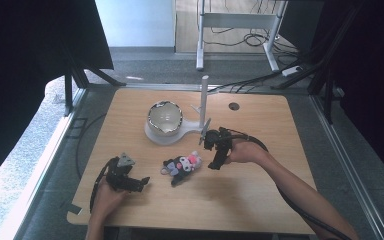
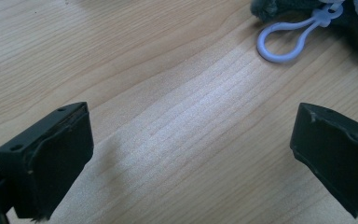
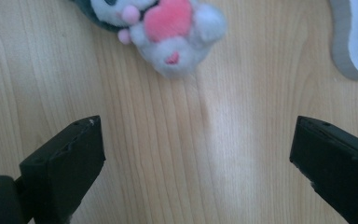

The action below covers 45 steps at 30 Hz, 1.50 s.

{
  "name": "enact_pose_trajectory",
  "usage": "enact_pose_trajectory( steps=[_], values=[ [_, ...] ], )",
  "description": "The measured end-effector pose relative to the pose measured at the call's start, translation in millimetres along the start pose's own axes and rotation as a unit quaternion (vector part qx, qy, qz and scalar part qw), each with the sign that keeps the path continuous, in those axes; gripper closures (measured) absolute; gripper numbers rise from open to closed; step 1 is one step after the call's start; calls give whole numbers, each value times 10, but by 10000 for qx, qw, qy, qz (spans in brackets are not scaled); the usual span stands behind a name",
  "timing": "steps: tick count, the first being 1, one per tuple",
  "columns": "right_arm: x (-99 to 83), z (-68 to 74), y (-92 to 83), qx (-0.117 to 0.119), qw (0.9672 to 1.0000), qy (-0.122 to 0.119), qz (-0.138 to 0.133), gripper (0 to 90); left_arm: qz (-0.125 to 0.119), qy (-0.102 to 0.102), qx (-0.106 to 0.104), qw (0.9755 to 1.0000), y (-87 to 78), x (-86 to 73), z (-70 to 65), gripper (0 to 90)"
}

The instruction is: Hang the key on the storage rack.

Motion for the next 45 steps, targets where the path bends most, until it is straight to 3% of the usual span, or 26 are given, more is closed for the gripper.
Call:
enact_pose_trajectory(
  steps=[14,15,27,30,39,42,45],
  values=[
    [386,3,170,287,9981,-511,188,36,36,3,-25,10000,8,-5,-2,0],
    [448,0,200,305,9971,-659,220,35,21,-4,-30,10000,9,-4,-3,0],
    [800,59,393,506,9915,-1145,356,31,39,-12,-46,10000,9,-11,7,0],
    [893,100,499,590,9885,-1325,436,37,45,-11,-46,10000,6,-12,11,0],
    [934,157,709,638,9831,-1575,683,84,53,4,-33,10000,4,-14,16,0],
    [937,181,768,671,9812,-1662,719,138,62,7,-40,10000,10,-15,14,0],
    [944,183,780,650,9812,-1667,725,161,68,8,-46,10000,18,-16,3,0]
  ],
)
Point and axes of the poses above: each handheld gripper's, and its own axes: y roughly forward along the jaws, x roughly out of its top, z roughly to its left, the point moved 4 cm from there along y, roughly forward along the jaws, and after that the axes turned 12 degrees about -y, right-handed, at the moved point
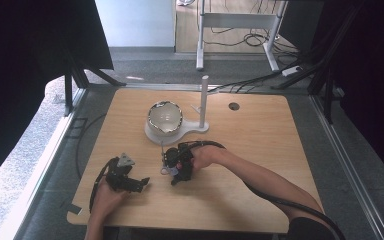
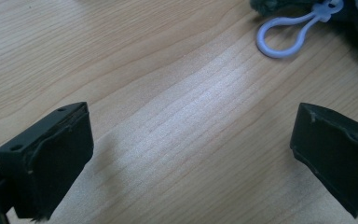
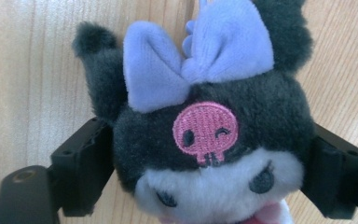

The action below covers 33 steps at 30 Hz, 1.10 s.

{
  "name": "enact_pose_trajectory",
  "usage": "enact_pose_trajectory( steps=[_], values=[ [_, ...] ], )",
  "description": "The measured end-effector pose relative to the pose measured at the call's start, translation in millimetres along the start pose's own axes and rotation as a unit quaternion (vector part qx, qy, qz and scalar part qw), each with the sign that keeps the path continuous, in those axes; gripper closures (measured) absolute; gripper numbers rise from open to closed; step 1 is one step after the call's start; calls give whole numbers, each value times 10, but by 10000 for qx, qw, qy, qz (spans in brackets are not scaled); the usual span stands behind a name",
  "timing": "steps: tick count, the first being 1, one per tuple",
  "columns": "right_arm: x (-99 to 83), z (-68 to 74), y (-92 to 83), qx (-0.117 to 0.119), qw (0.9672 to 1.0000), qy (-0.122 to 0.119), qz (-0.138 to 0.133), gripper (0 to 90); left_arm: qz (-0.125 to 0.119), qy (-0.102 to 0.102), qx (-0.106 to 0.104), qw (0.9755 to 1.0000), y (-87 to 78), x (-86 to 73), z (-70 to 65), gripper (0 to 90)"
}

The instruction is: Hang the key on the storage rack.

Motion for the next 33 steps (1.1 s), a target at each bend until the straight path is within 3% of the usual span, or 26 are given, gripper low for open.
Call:
enact_pose_trajectory(
  steps=[1,4,17,27,33],
  values=[
    [1,-4,-9,-19,10000,-8,32,212,2,3,2,10000,2,0,-2,0],
    [-12,-8,-35,20,9999,96,81,240,2,1,0,10000,2,-1,-2,0],
    [-182,-17,-217,138,9987,435,215,255,7,1,-7,10000,6,-2,-4,0],
    [-385,-29,-537,233,9957,865,239,255,39,-2,-21,10000,28,-5,-11,0],
    [-495,-44,-694,250,9942,1000,298,255,56,7,-43,10000,32,-5,-15,0]
  ],
)
Point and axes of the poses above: each handheld gripper's, and its own axes: y roughly forward along the jaws, x roughly out of its top, z roughly to its left, the point moved 4 cm from there along y, roughly forward along the jaws, and after that the axes turned 12 degrees about -y, right-handed, at the moved point
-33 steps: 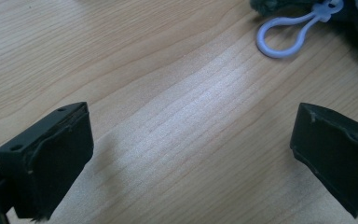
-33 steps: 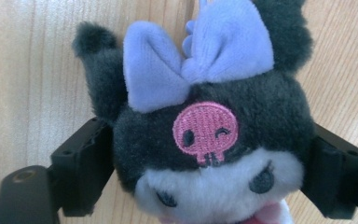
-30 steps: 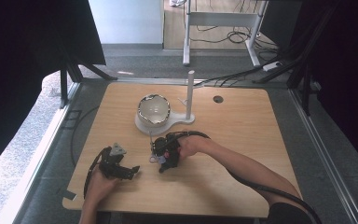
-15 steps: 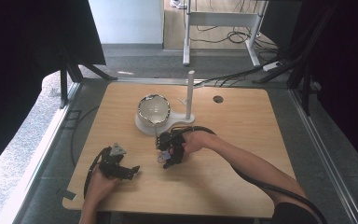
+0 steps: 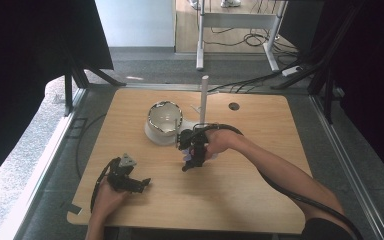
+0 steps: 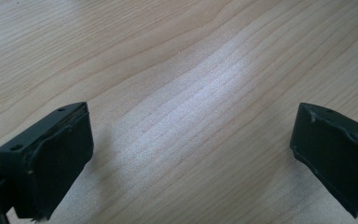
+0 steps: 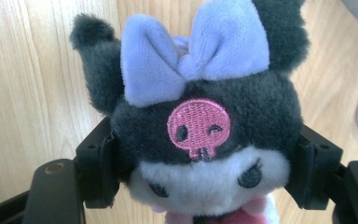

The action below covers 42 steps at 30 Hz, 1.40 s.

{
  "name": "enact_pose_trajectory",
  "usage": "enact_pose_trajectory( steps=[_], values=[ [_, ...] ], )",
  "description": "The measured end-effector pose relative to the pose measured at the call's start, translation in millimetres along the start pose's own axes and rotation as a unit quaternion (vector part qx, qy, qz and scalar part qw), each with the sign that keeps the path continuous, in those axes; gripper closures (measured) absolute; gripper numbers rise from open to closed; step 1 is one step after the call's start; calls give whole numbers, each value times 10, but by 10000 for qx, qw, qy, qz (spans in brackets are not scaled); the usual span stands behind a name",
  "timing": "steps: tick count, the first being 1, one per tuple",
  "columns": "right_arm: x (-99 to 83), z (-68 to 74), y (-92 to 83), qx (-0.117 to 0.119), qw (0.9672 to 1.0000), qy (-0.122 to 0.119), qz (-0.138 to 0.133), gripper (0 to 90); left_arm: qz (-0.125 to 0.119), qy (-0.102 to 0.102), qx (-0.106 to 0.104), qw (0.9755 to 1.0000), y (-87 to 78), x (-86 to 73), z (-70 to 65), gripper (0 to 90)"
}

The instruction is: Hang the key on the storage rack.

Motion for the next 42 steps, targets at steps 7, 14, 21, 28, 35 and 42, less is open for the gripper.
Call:
enact_pose_trajectory(
  steps=[7,14,21,28,35,42],
  values=[
    [-150,-31,-177,-35,9997,217,55,255,10,-4,-19,10000,5,0,-2,0],
    [-291,-77,-361,-21,9989,466,33,255,23,2,-18,10000,15,-1,-6,0],
    [-500,-147,-571,-152,9976,655,182,255,29,5,-31,10000,15,-3,-1,0],
    [-719,-247,-738,-261,9956,877,194,255,66,31,-31,10000,23,-5,-3,0],
    [-973,-382,-925,-395,9920,1175,232,255,58,1,-30,10000,33,-8,-6,0],
    [-1107,-453,-1072,-484,9890,1381,234,256,73,14,-29,10000,36,-10,-8,0]
  ],
)
Point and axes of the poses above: each handheld gripper's, and its own axes: y roughly forward along the jaws, x roughly out of its top, z roughly to its left, the point moved 4 cm from there along y, roughly forward along the jaws, and after that the axes turned 12 degrees about -y, right-handed, at the moved point
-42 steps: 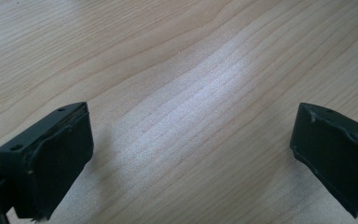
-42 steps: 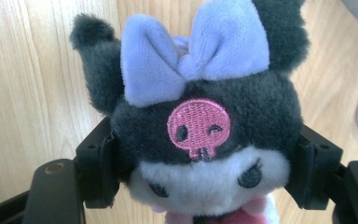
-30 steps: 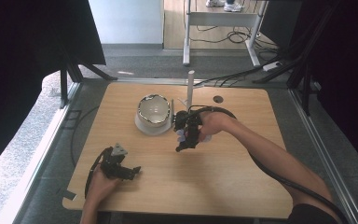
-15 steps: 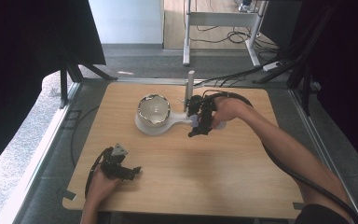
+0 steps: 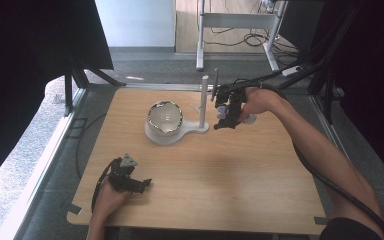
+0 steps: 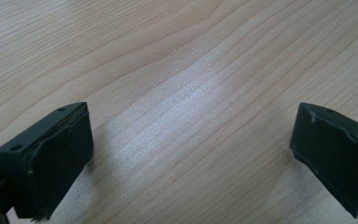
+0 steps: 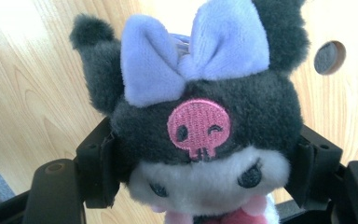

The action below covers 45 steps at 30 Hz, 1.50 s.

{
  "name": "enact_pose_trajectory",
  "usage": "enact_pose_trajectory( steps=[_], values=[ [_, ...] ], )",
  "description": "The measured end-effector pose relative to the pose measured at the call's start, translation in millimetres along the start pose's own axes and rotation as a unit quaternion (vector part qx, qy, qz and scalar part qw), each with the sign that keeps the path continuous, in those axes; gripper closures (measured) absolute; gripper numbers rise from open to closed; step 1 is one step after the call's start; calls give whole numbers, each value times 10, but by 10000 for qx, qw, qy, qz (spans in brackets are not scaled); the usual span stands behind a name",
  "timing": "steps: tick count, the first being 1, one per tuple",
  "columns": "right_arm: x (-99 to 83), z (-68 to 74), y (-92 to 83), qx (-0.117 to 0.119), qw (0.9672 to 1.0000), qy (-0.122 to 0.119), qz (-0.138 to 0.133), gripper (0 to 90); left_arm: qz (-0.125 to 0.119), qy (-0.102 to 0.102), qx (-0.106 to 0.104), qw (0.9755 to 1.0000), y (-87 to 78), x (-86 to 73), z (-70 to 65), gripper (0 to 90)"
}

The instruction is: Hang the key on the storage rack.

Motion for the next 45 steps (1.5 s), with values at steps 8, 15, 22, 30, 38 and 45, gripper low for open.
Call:
enact_pose_trajectory(
  steps=[8,15,22,30,38,45],
  values=[
    [-74,-134,-172,-101,9997,225,-31,256,8,-6,-7,10000,2,-2,2,0],
    [-109,-288,-341,-215,9985,491,-124,256,18,-5,-10,10000,9,-4,-2,0],
    [-83,-396,-476,-308,9972,638,-220,256,30,3,-20,10000,7,-6,0,0],
    [-35,-521,-536,-396,9956,813,-241,257,35,5,-31,10000,5,-7,1,0],
    [18,-612,-545,-426,9946,893,-296,256,34,-5,-44,10000,7,-8,2,0],
    [66,-638,-678,-541,9937,919,-348,256,26,0,-48,10000,9,-9,1,0]
  ],
)
Point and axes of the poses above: each handheld gripper's, and its own axes: y roughly forward along the jaws, x roughly out of its top, z roughly to its left, the point moved 4 cm from there along y, roughly forward along the jaws, and after that the axes turned 12 degrees about -y, right-handed, at the moved point
